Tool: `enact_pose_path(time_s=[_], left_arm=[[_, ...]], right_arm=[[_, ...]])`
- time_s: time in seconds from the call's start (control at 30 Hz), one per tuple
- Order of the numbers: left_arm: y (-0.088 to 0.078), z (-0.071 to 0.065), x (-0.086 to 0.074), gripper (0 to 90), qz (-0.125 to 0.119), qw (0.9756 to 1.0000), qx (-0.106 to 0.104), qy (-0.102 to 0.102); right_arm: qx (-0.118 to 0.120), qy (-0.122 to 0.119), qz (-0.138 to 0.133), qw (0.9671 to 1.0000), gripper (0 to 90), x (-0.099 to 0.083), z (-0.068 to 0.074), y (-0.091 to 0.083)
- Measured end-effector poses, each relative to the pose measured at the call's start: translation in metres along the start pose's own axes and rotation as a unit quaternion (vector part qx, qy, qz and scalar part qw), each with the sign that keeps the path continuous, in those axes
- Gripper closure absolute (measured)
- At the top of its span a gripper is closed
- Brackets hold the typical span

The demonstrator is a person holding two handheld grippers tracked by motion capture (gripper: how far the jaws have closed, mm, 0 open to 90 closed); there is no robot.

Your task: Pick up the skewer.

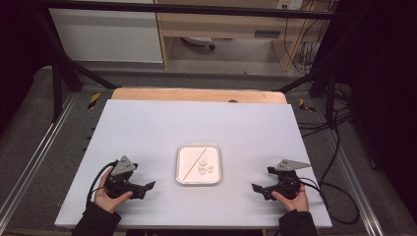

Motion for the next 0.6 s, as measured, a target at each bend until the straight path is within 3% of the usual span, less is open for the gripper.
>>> enact_pose_path(time_s=[0.6], left_arm=[[0.011, -0.017, 0.023, 7.7, 0.016, 0.9998, 0.007, 0.012]], right_arm=[[-0.002, -0.002, 0.002, 1.0000, 1.6, 0.000, 0.000, 0.000]])
Point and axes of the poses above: each handheld gripper's, and its own axes: y roughly forward along the jaws, x roughly out of its top, z roughly to its left, the point moved 7 cm from there along y, roughly forward along the jaws, and after that the axes turned 4 degrees about -y, right-handed, at the moved point
